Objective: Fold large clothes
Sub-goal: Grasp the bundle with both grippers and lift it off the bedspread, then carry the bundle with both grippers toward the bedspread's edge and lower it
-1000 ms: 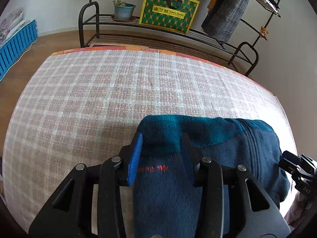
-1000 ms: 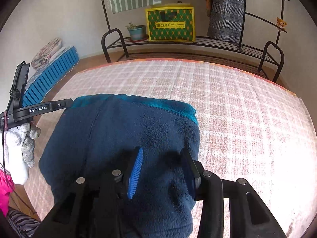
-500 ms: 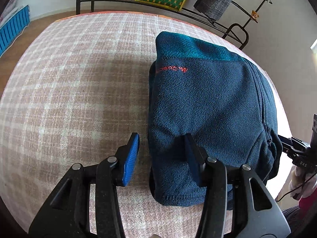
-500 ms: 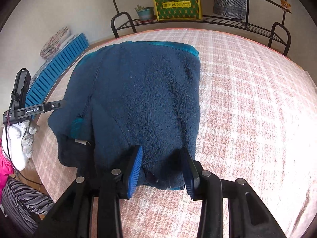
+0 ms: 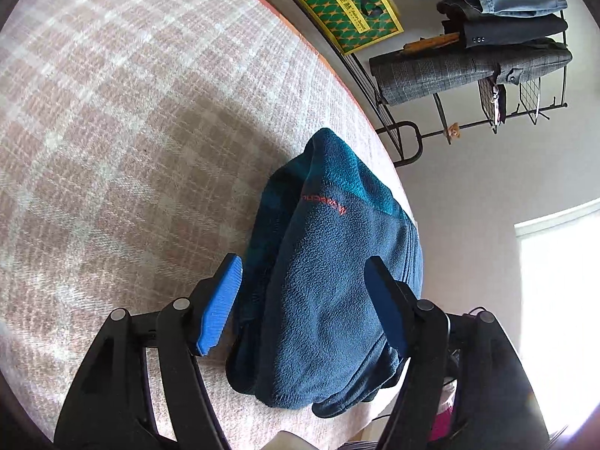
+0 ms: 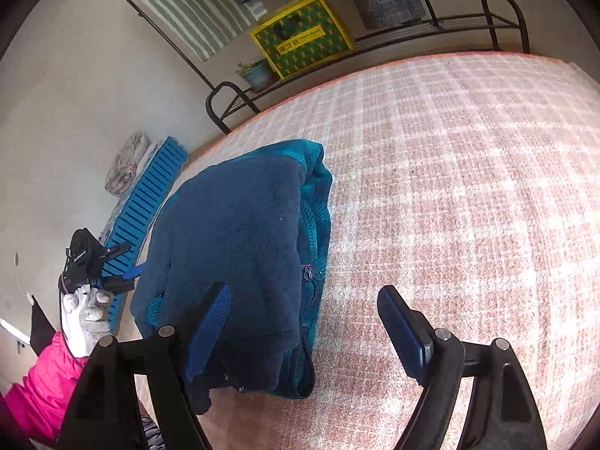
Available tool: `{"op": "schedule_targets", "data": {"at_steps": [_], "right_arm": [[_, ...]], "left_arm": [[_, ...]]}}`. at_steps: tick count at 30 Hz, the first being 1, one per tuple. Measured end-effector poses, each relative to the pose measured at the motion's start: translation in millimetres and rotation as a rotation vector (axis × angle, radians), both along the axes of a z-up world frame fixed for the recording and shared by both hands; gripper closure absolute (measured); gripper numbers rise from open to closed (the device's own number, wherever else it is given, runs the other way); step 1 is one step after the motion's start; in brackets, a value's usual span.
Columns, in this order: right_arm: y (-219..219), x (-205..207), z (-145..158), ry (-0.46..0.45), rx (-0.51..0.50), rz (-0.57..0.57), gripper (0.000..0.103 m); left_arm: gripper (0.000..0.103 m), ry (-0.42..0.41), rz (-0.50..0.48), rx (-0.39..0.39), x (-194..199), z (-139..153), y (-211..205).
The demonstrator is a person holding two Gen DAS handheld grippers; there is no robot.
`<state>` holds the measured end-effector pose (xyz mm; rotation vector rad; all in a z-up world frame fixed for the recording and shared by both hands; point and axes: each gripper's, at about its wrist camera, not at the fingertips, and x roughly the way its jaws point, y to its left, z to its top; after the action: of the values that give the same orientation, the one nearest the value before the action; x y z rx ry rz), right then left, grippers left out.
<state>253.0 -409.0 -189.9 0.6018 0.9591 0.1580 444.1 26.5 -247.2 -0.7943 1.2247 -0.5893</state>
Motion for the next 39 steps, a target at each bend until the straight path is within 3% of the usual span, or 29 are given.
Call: {"op": "schedule_targets", "data": {"at_steps": [9, 15, 18, 22, 26, 31, 39], "right_arm": [[-1, 25, -34, 0.053, 0.156, -0.001, 0.020], [0, 41, -43, 0.036, 0.214, 0.017, 0.020], [1, 50, -51, 0.028, 0.297, 0.031, 0.024], [13, 56, -54, 0.029, 0.313, 0.056, 0.032], [25, 63, -54, 0.041, 0.316, 0.065, 0.042], [34, 65, -39, 0.029, 0.228, 0.075, 0.067], [45, 60, 15, -0.041, 0.078, 0.116, 0.074]], "left_arm": [[0.033, 0.077, -0.049, -0.017, 17, -30, -23], [0.033, 0.052, -0.084, -0.019, 23, -35, -34], [0.043, 0.066, -0.094, -0.036, 28, -36, -41], [0.051, 0.071, -0.094, -0.032, 31, -37, -46], [0.059, 0.026, -0.108, 0.045, 26, -28, -57], [0.070, -0.044, -0.127, 0.113, 17, -7, -67], [0.074, -0.149, -0.152, 0.127, -2, 34, -85]]}}
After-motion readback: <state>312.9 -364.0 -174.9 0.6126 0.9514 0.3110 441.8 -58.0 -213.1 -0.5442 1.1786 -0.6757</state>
